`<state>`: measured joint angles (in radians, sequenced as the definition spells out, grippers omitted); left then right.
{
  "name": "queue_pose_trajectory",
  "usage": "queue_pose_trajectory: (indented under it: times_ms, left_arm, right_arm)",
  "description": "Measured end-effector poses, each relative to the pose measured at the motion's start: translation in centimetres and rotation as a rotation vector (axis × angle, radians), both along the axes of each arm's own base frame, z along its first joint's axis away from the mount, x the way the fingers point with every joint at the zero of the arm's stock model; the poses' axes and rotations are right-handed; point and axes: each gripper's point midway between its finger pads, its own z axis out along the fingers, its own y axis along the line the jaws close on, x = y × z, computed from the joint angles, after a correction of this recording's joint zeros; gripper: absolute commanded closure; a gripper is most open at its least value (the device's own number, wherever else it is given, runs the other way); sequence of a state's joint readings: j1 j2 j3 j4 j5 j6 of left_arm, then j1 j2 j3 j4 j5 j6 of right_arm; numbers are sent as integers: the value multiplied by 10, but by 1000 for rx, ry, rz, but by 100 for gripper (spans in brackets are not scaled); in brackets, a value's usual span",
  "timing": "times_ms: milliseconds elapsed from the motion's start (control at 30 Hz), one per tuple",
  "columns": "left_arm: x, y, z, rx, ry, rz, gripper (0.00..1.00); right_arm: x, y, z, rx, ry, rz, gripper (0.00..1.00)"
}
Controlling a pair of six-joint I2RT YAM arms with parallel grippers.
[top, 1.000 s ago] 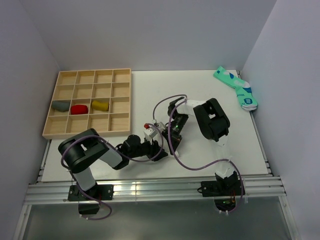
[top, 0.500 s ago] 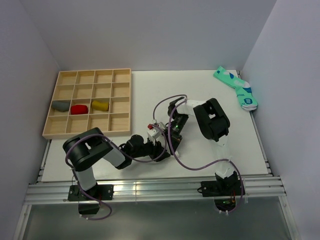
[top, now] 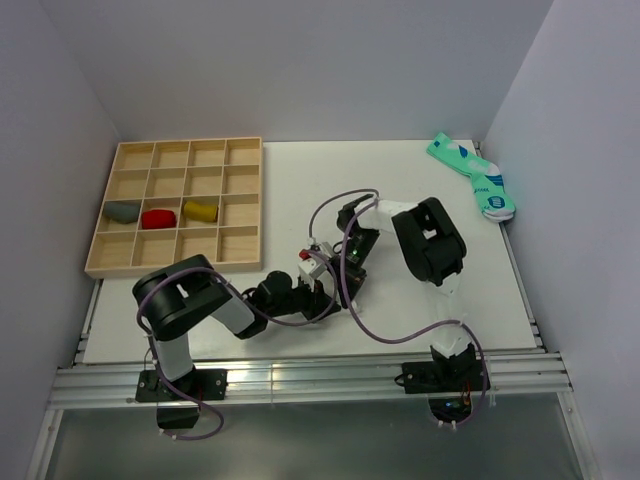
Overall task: Roll the socks
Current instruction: Roll the sock at the center of the board.
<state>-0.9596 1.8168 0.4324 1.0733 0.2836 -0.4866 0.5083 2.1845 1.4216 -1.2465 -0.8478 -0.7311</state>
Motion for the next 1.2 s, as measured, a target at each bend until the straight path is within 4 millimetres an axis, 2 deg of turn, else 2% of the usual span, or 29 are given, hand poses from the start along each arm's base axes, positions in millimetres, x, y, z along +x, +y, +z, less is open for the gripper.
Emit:
queue_pose_trajectory:
  times_ms: [100,133,233,533,767,867,967,1200]
  left_arm:
    - [0,-2,0,-7,7,-1,96]
    - [0,-3,0,-11,10,1,98]
    - [-1,-5,0,-24,25,-1,100]
    - [-13,-10,-1,-94,140,-45,100]
    - [-10,-12,-1,-75,280,-26,100]
    - [-7,-22,-1,-26,347,-31,100]
    - [-4,-27,-1,7,426,-32,100]
    - [4,-15,-5,46,647,-34,100]
  right_arm:
    - [1,-2,1,-13,-45,-16,73]
    - [2,-3,2,-14,-66,-21,67]
    - [8,-5,6,-6,-167,-35,58]
    - [43,-13,43,12,-570,-123,52]
    - [54,-29,69,40,-819,-186,52]
    - [51,-33,73,67,-882,-178,52]
    - [44,-38,68,89,-916,-155,52]
    - [22,-52,52,152,-1038,-58,43]
